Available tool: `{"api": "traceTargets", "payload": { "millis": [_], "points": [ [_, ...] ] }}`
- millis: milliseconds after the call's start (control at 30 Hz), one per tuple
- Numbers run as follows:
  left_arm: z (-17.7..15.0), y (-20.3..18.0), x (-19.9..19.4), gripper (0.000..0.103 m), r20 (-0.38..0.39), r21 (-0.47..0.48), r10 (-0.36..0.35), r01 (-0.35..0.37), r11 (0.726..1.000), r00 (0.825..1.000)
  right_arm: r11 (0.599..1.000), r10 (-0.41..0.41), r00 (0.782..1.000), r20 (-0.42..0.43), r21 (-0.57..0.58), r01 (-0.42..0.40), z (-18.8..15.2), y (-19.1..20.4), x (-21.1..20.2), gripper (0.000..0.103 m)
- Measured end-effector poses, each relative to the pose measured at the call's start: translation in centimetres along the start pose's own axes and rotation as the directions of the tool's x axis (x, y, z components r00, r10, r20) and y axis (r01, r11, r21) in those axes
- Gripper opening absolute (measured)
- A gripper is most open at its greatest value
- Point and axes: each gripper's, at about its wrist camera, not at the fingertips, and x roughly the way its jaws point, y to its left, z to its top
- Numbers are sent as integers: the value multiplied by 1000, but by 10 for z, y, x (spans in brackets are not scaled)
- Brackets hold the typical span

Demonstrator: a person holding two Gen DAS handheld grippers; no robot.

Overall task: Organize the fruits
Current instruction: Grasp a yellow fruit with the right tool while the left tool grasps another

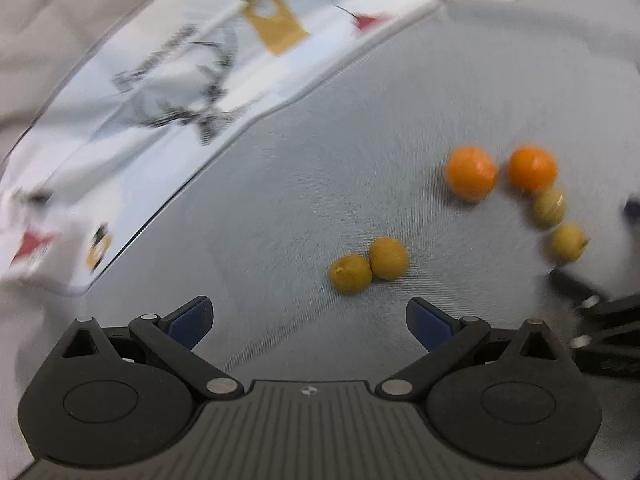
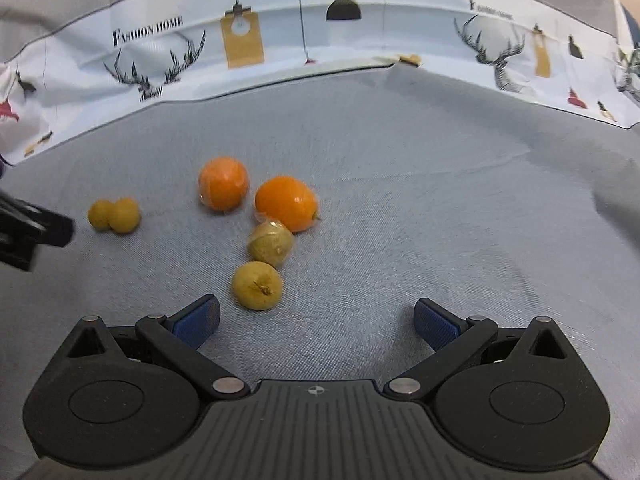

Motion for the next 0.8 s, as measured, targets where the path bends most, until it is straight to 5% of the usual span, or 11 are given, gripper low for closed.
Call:
{"api": "traceTargets", "payload": {
  "millis": [100,200,267,300,333,367,800],
  "points": [
    [2,1,25,102,-15,125,-109,110,986,994,1000,12,1000,14,-21,-12,-1,4,1,102],
    [4,-1,31,96,70,228,-154,134,964,986,998,15,999,33,-53,-14,-3,12,3,102],
    [8,-2,30,55,80,262,-195,169,950,977,998,21,999,47,-61,-19,-3,14,4,95],
    [11,-2,31,44,59,255,-230,208,944,972,997,37,997,61,-67,-33,-3,14,2,74],
    [12,-2,31,31,50,244,-247,228,943,968,996,48,996,82,-79,-41,-3,16,-1,40],
    [10,-2,31,31,37,245,-252,236,940,967,994,57,994,93,-93,-48,-3,17,-3,27],
    [-29,-2,7,31,26,116,-205,200,973,978,999,14,993,118,-40,-9,-5,8,-3,26]
  ]
}}
